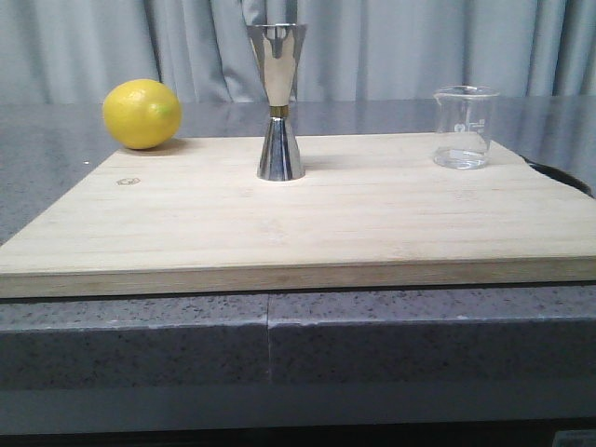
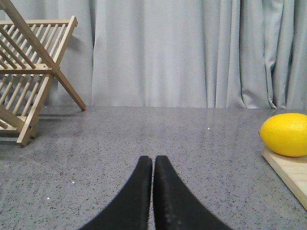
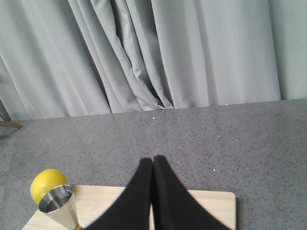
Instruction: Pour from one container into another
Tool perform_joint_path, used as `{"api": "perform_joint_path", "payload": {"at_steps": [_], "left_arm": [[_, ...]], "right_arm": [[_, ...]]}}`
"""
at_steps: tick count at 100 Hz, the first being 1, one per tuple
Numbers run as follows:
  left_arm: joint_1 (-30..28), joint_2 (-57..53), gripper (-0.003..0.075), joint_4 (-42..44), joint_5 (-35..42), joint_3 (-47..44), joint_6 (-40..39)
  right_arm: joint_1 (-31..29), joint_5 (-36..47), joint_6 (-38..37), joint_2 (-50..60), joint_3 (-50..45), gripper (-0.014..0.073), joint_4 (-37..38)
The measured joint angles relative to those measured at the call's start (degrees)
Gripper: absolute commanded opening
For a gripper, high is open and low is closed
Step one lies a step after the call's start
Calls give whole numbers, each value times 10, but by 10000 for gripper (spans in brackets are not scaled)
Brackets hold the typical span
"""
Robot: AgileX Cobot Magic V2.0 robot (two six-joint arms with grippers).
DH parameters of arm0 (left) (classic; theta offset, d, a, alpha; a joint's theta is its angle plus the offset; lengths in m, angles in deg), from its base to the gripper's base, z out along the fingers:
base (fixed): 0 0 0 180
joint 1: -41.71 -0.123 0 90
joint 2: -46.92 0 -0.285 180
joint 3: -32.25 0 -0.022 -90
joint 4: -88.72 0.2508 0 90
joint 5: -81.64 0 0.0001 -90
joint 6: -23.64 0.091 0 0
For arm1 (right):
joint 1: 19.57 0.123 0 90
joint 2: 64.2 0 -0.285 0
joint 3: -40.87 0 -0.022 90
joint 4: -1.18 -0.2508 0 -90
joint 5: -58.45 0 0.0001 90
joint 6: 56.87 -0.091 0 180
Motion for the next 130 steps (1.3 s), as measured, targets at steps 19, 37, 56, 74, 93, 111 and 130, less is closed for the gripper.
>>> {"api": "perform_joint_path", "payload": {"at_steps": [19,37,56,74,93,111,130], "left_arm": [[0,0,-21,0,0,0,0],[0,0,-21,0,0,0,0],[0,0,-21,0,0,0,0],[0,0,-21,0,0,0,0],[0,0,-21,0,0,0,0],[0,0,-21,0,0,0,0],[0,0,-21,0,0,0,0]], "right_arm": [[0,0,0,0,0,-65,0],[0,0,0,0,0,-65,0],[0,0,0,0,0,-65,0],[0,0,-1,0,0,-65,0],[0,0,-1,0,0,-65,0],[0,0,-1,0,0,-65,0],[0,-18,-1,8,-11,-65,0]]}}
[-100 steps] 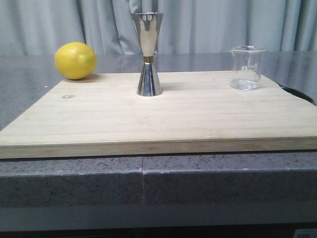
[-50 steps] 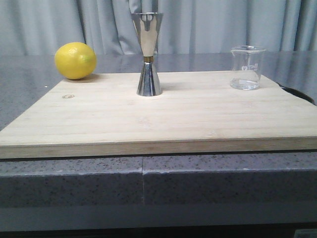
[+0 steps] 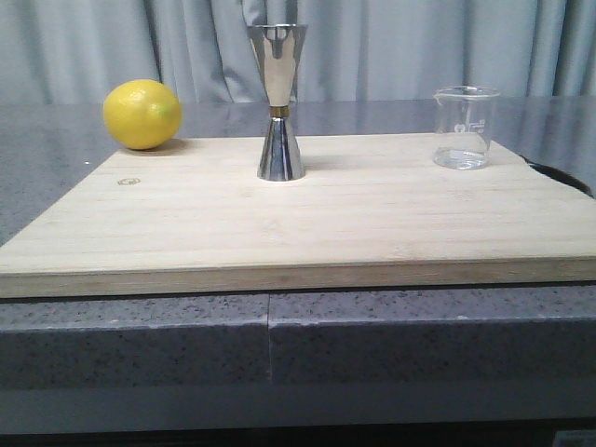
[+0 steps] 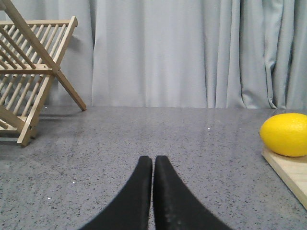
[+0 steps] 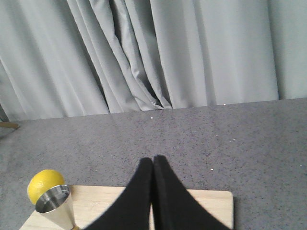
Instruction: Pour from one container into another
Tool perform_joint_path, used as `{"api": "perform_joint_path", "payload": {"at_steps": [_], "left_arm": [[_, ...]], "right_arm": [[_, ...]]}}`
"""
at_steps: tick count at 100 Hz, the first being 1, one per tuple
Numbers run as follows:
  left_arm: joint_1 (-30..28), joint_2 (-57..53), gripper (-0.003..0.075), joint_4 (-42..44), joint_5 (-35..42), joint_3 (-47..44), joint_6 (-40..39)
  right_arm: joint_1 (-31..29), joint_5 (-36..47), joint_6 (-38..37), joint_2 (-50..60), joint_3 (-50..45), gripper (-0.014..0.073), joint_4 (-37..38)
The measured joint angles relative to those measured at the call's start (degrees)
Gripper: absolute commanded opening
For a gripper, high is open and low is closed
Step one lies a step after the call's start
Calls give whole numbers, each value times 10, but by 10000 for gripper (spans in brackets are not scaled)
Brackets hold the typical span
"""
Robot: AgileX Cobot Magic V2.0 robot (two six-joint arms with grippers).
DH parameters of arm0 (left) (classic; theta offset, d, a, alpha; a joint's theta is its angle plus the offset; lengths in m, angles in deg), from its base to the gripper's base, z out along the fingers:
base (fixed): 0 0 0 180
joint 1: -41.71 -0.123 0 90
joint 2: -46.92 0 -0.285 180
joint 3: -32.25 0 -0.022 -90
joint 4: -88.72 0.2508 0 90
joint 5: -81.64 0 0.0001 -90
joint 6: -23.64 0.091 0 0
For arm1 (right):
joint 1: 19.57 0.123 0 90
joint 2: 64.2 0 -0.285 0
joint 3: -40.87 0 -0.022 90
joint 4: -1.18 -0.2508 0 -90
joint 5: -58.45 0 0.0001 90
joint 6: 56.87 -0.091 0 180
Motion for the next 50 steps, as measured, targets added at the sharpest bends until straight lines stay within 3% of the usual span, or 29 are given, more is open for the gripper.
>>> {"api": "perform_joint_path", "payload": {"at_steps": [22,50], "left_arm": [[0,0,-21,0,0,0,0],[0,0,-21,0,0,0,0]], "right_arm": [[36,-124,0,120,-112,-65,-2],[15,-153,0,341,-316,-65,-5]]}}
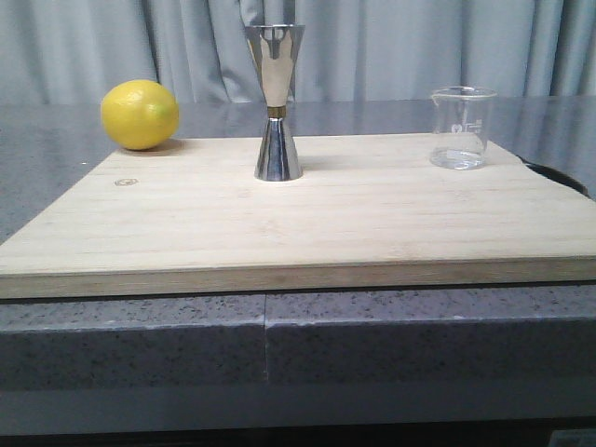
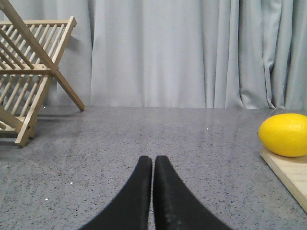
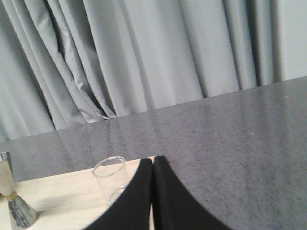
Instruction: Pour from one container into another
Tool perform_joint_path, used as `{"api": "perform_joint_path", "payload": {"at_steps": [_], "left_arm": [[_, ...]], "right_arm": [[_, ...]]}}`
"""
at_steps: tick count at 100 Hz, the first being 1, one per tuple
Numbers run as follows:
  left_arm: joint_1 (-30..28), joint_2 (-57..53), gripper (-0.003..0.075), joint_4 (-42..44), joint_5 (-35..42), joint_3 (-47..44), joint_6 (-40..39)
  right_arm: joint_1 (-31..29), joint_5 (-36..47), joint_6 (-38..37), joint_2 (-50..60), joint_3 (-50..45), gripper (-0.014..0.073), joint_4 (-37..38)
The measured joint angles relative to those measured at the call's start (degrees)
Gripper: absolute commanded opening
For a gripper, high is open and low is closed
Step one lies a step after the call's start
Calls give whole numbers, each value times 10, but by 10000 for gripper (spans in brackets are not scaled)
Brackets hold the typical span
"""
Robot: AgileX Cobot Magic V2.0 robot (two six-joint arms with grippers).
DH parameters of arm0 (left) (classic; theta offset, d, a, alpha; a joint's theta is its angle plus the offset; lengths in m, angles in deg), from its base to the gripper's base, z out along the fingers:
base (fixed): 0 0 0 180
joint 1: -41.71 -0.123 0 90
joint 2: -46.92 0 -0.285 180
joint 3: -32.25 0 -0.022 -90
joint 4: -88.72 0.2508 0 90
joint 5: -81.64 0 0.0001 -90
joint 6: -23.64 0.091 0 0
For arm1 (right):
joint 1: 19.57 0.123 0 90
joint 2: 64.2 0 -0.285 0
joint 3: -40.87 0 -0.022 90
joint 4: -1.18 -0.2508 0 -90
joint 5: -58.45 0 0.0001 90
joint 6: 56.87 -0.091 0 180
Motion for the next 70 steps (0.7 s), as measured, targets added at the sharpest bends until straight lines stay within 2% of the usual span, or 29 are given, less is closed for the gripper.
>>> {"api": "perform_joint_path", "payload": {"at_steps": [18,30,40,49,66,70], "left_arm": [[0,0,-21,0,0,0,0],[0,0,-21,0,0,0,0],[0,0,-21,0,0,0,0],[0,0,-21,0,0,0,0],[0,0,-21,0,0,0,0],[0,0,-21,0,0,0,0]], "right_arm": [[-1,0,1,109,-66,-65,0],[-1,16,1,128,-73,-65,0],[-1,27,53,130,-77,-65,-30],[-1,25,201,130,-88,-65,-151],[-1,-15,631,130,-113,-65,-562],[-1,-27,711,130,-119,-65,-638]]}}
